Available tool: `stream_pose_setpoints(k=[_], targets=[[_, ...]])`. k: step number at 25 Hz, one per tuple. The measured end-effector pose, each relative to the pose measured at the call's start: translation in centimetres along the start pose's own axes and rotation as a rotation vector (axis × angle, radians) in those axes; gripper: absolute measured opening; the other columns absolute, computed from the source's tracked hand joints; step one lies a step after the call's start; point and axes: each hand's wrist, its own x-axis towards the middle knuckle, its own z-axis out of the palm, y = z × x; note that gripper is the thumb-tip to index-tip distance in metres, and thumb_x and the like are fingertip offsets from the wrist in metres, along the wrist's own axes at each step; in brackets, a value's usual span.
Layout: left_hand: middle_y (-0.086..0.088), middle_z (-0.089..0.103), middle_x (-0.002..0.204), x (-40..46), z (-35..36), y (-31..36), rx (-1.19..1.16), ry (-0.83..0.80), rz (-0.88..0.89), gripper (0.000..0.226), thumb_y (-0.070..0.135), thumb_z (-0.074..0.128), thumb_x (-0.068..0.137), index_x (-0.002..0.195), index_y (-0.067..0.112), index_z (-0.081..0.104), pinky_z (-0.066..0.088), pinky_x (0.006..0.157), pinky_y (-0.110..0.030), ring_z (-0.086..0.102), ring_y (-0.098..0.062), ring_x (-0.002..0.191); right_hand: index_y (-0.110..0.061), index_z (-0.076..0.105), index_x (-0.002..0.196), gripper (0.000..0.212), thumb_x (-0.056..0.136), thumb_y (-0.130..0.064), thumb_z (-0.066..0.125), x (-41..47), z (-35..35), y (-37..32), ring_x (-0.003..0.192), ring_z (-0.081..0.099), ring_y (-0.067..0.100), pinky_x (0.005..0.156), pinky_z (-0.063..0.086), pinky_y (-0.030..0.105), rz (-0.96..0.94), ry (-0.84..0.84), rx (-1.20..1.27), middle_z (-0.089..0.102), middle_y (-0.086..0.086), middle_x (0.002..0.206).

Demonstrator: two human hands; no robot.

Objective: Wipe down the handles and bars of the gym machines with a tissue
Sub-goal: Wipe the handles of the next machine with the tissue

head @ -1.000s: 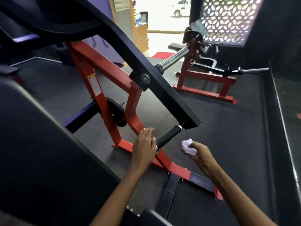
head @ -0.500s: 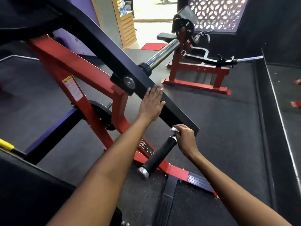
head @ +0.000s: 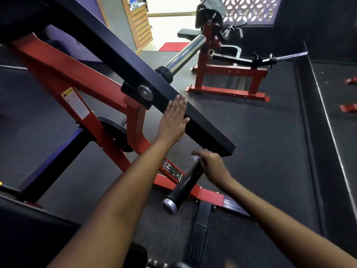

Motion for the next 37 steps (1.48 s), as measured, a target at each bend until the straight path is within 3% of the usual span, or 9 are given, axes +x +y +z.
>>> stream_pose_setpoints(k=[3,9,16,19,23,25,28,33,37], targets=[[-0.009,-0.016,0.160,0.2,-0.2,0.1,-0.060,-0.016,-0.003,0.063,0.035,0.020,0.105,0.152,0.005,-0.009,-0.015,0.117,-0.034,-0.017,-0.022,0.147,-0.009,0.071,0.091,0.018,0.083,-0.003,0.056,-0.1,1.4,-0.7,0.088,0.064,0.025,0.078,0.046,0.032,0.099,-0.079,-0.099,0.068,0.009,0.091],[-0.009,-0.015,0.160,0.2,-0.2,0.3,-0.086,-0.001,-0.005,0.064,0.034,0.024,0.105,0.152,0.005,-0.007,-0.017,0.115,-0.033,-0.017,-0.022,0.147,-0.009,0.070,0.102,0.024,0.083,-0.004,0.057,-4.8,1.5,-3.5,0.099,0.064,0.011,0.089,0.048,0.018,-0.192,-0.052,0.123,0.069,0.005,0.107],[-0.011,-0.015,0.160,0.4,-0.3,0.4,-0.057,-0.015,-0.021,0.065,0.034,0.024,0.104,0.151,0.003,-0.008,-0.014,0.117,-0.035,-0.017,-0.024,0.147,-0.006,0.066,0.113,0.025,0.090,-0.007,0.056,-2.2,3.2,0.8,0.107,0.049,0.022,0.090,0.047,0.034,0.148,0.151,-0.113,0.060,0.009,0.112],[-0.011,-0.015,0.160,0.4,-0.4,0.5,-0.063,-0.024,-0.015,0.065,0.034,0.025,0.104,0.151,0.003,-0.008,-0.014,0.117,-0.036,-0.016,-0.024,0.147,-0.002,0.068,0.106,0.023,0.085,0.001,0.057,-3.3,3.2,-1.0,0.095,0.052,0.023,0.078,0.043,0.025,0.200,0.264,-0.071,0.061,0.010,0.103],[-0.011,-0.015,0.160,0.3,-0.4,0.6,-0.075,-0.017,-0.024,0.067,0.034,0.026,0.104,0.152,0.003,-0.008,-0.015,0.116,-0.035,-0.017,-0.024,0.147,-0.005,0.069,0.099,0.024,0.082,0.008,0.058,-7.6,3.5,-4.4,0.083,0.055,0.012,0.070,0.042,0.014,0.089,0.102,0.154,0.056,0.003,0.095],[-0.011,-0.016,0.160,0.4,-0.4,0.6,-0.074,-0.019,-0.025,0.067,0.034,0.026,0.104,0.152,0.003,-0.008,-0.016,0.115,-0.035,-0.017,-0.024,0.147,-0.003,0.068,0.099,0.016,0.088,0.000,0.057,-5.9,2.2,-2.9,0.079,0.054,0.001,0.065,0.041,0.005,0.159,0.240,0.216,0.054,-0.001,0.093],[-0.011,-0.017,0.160,0.5,-0.5,0.7,-0.068,-0.031,-0.037,0.067,0.034,0.026,0.104,0.152,0.003,-0.009,-0.015,0.116,-0.035,-0.018,-0.024,0.147,-0.005,0.069,0.091,0.016,0.090,-0.004,0.052,-2.8,1.4,-0.2,0.082,0.056,0.017,0.062,0.038,0.009,0.369,0.374,0.166,0.051,0.003,0.093],[-0.011,-0.017,0.160,0.4,-0.5,0.7,-0.064,-0.035,-0.030,0.067,0.034,0.026,0.104,0.151,0.003,-0.010,-0.014,0.116,-0.035,-0.018,-0.024,0.147,-0.004,0.070,0.096,0.015,0.091,-0.012,0.058,-3.5,3.2,-0.4,0.080,0.055,0.017,0.068,0.046,0.019,0.443,0.385,0.228,0.053,0.007,0.091],[-0.011,-0.017,0.160,0.5,-0.4,0.8,-0.075,-0.031,-0.030,0.068,0.034,0.027,0.104,0.151,0.003,-0.009,-0.014,0.116,-0.035,-0.017,-0.024,0.147,-0.004,0.069,0.095,0.013,0.084,-0.001,0.063,-7.5,3.2,-3.3,0.082,0.060,0.015,0.070,0.054,0.020,0.072,0.142,0.142,0.059,0.006,0.095]])
